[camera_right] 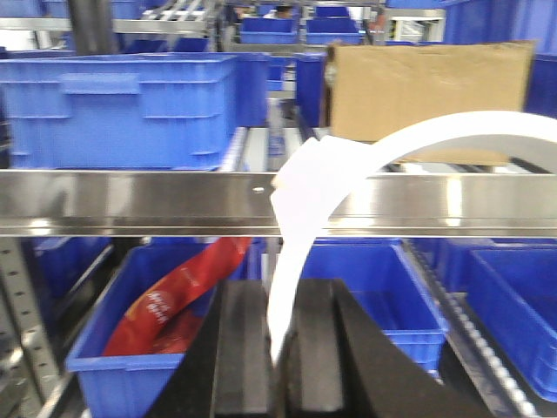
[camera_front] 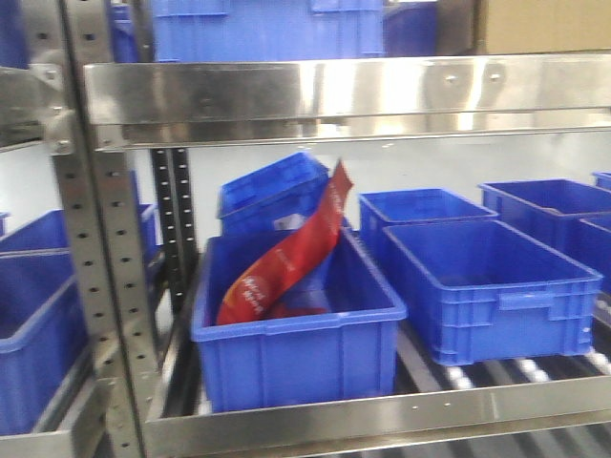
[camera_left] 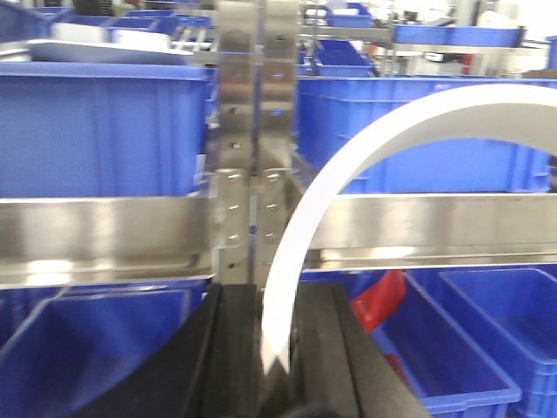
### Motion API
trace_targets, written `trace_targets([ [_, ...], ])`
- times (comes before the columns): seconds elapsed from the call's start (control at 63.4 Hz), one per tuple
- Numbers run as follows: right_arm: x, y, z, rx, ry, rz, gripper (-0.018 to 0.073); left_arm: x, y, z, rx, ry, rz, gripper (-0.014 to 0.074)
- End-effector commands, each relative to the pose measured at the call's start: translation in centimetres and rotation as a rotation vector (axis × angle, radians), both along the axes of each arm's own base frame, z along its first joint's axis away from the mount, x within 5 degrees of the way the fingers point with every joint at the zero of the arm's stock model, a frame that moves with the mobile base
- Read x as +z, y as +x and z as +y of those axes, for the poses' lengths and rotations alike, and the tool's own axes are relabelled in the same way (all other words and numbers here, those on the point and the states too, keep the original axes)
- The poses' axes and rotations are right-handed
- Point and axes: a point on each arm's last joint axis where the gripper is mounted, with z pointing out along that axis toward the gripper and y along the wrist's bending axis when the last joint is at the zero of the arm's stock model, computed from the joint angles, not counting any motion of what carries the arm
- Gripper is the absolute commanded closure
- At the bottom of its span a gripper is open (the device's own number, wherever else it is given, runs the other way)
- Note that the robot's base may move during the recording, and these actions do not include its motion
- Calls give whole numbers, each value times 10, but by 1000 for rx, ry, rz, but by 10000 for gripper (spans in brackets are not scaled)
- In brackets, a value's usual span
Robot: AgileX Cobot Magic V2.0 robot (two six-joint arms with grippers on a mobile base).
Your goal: Grab PVC pipe and place in blue bin
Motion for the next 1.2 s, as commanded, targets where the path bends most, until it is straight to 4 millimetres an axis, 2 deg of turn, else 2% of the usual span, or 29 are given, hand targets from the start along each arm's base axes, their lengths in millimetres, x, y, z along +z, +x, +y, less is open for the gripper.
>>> trace_targets([
  [0.0, 2, 0, -1, -8, -12, -28, 728, 3, -1, 0, 2, -15, -29, 707],
  [1.184, 2, 0, -1, -8, -12, -28, 728, 3, -1, 0, 2, -15, -29, 707],
])
